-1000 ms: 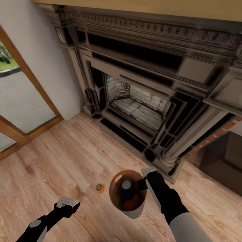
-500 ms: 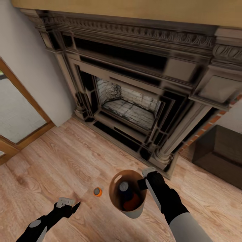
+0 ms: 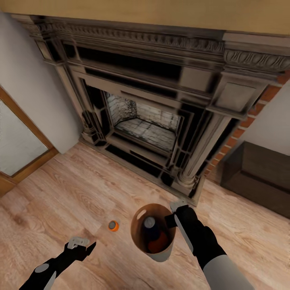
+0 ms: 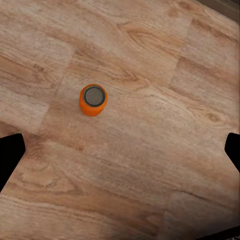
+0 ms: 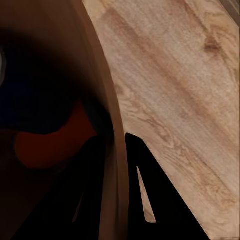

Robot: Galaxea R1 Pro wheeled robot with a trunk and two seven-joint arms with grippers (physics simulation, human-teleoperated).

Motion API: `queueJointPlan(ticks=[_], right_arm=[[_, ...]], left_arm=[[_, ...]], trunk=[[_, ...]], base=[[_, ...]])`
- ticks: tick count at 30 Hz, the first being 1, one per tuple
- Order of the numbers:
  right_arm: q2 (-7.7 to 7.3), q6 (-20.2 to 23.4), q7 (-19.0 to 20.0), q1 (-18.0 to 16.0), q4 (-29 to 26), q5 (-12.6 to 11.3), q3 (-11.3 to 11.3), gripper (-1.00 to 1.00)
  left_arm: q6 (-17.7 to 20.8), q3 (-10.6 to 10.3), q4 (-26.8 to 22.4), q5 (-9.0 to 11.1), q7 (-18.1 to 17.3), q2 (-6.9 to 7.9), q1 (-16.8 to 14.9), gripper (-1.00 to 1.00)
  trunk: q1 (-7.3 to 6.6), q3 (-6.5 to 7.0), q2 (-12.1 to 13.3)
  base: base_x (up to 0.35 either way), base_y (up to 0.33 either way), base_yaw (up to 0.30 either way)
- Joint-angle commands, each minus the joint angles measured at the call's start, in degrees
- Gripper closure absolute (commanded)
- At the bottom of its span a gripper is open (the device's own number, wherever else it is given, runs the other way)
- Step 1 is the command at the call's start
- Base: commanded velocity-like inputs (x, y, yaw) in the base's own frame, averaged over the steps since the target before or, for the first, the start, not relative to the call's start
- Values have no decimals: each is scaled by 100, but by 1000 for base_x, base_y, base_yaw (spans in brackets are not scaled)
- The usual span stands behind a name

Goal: Put the three can of soda from the living room inside the tash can in the kitchen.

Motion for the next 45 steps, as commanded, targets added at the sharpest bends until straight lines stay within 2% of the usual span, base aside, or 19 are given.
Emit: queueJointPlan(ticks=[1, 12, 32, 45], right_arm=[[1, -4, 20, -1, 2, -79, 1, 100], [1, -4, 20, 1, -2, -79, 0, 100], [1, -4, 20, 1, -2, -79, -10, 100], [1, -4, 20, 1, -2, -79, -10, 100]], left_arm=[[-1, 0, 0, 0, 0, 0, 0, -100], [-4, 1, 0, 0, 0, 0, 0, -100], [-5, 1, 0, -3, 0, 3, 0, -100], [-15, 8, 2, -8, 3, 5, 0, -100]], trunk=[[0, 1, 0], [0, 43, 0], [0, 162, 0], [0, 214, 0]], base=[[-341, 0, -7], [-87, 0, -157], [296, 0, -254], [43, 0, -170]])
